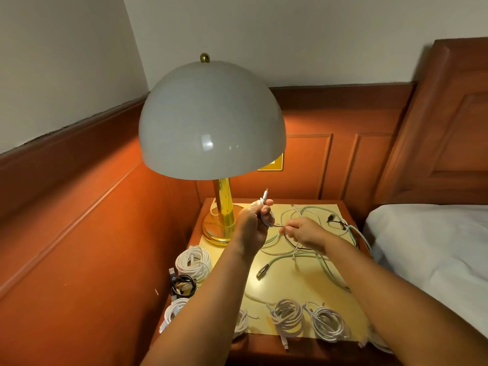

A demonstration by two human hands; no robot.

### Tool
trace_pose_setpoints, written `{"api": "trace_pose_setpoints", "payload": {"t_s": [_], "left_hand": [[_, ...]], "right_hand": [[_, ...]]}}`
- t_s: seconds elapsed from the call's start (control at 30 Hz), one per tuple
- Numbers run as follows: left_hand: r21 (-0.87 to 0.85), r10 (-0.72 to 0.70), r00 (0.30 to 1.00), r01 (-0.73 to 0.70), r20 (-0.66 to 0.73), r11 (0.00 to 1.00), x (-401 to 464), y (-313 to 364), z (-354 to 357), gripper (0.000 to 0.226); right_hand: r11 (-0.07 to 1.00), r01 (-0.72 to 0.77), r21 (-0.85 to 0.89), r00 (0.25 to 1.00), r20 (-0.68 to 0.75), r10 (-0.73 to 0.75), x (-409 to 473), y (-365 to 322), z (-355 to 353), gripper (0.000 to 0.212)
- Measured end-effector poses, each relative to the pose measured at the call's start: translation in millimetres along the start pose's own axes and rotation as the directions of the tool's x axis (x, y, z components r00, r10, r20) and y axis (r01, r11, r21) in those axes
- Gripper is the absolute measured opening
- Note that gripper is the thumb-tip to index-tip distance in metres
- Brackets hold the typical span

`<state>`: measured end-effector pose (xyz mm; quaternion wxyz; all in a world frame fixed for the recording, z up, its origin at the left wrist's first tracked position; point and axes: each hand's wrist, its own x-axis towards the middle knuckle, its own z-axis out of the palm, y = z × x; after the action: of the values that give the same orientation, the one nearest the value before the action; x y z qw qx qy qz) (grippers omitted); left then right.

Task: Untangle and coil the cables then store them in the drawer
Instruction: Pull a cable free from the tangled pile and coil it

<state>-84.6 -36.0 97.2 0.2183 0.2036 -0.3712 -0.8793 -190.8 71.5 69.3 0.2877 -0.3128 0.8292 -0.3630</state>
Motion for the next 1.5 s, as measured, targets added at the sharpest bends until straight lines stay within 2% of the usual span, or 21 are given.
{"api": "trace_pose_setpoints", "payload": {"t_s": [0.1,0.2,0.27,0.3,0.37,0.47,0.63,0.87,1.0,1.1,1.17,1.27,1.37,1.5], "left_hand": [[0.210,0.010,0.991,-0.037,0.130,0.977,-2,3,-6,0.033],[0.413,0.014,0.975,-0.107,0.223,0.904,-3,3,-6,0.031],[0.520,0.022,0.967,-0.156,0.254,0.840,-3,2,-5,0.030],[0.565,0.027,0.964,-0.177,0.263,0.806,-4,1,-3,0.030],[0.665,0.026,0.966,-0.195,0.255,0.721,-4,-1,2,0.030],[0.783,0.003,0.979,-0.164,0.203,0.599,-4,-8,7,0.031],[0.831,0.039,0.989,-0.142,0.143,0.538,-12,-9,11,0.031],[0.728,0.090,0.983,-0.180,0.161,0.662,-57,-8,15,0.026],[0.611,0.168,0.978,-0.207,0.121,0.764,-95,-14,13,0.025],[0.413,0.141,0.987,-0.159,0.075,0.897,-123,-19,9,0.026],[0.300,0.088,0.995,-0.098,0.046,0.949,-139,-23,3,0.026],[0.136,-0.001,0.999,-0.006,0.050,0.991,-161,-27,-7,0.028],[0.041,-0.079,0.996,0.078,0.040,0.996,-179,-25,-15,0.035],[0.029,-0.120,0.993,0.120,0.017,0.992,-195,-17,-22,0.031]], "right_hand": [[0.978,0.031,-0.209,0.996,-0.076,-0.048,13,-11,-18,0.031],[0.922,-0.045,-0.385,0.977,-0.208,-0.039,20,-26,-36,0.051],[0.862,-0.075,-0.501,0.963,-0.262,-0.069,20,-36,-45,0.054],[0.854,-0.057,-0.517,0.954,-0.281,-0.106,19,-40,-48,0.051],[0.885,0.040,-0.463,0.935,-0.295,-0.197,18,-42,-53,0.030],[0.871,0.187,-0.455,0.915,-0.243,-0.323,12,-45,-55,0.009],[0.743,0.311,-0.592,0.844,-0.187,-0.503,-20,-61,-60,0.011],[0.679,0.302,-0.670,0.820,-0.180,-0.543,-101,-89,-49,0.017],[0.789,0.291,-0.541,0.842,-0.247,-0.480,-149,-90,-20,0.022],[0.906,0.321,-0.278,0.864,-0.305,-0.400,-183,-77,13,0.023],[0.944,0.319,-0.080,0.879,-0.346,-0.327,-203,-64,41,0.029],[0.942,0.309,0.132,0.881,-0.413,-0.231,-226,-42,84,0.029],[0.905,0.313,0.290,0.877,-0.455,-0.158,-245,-26,116,0.010],[0.865,0.306,0.397,0.896,-0.427,-0.121,-259,-13,140,0.026]]}}
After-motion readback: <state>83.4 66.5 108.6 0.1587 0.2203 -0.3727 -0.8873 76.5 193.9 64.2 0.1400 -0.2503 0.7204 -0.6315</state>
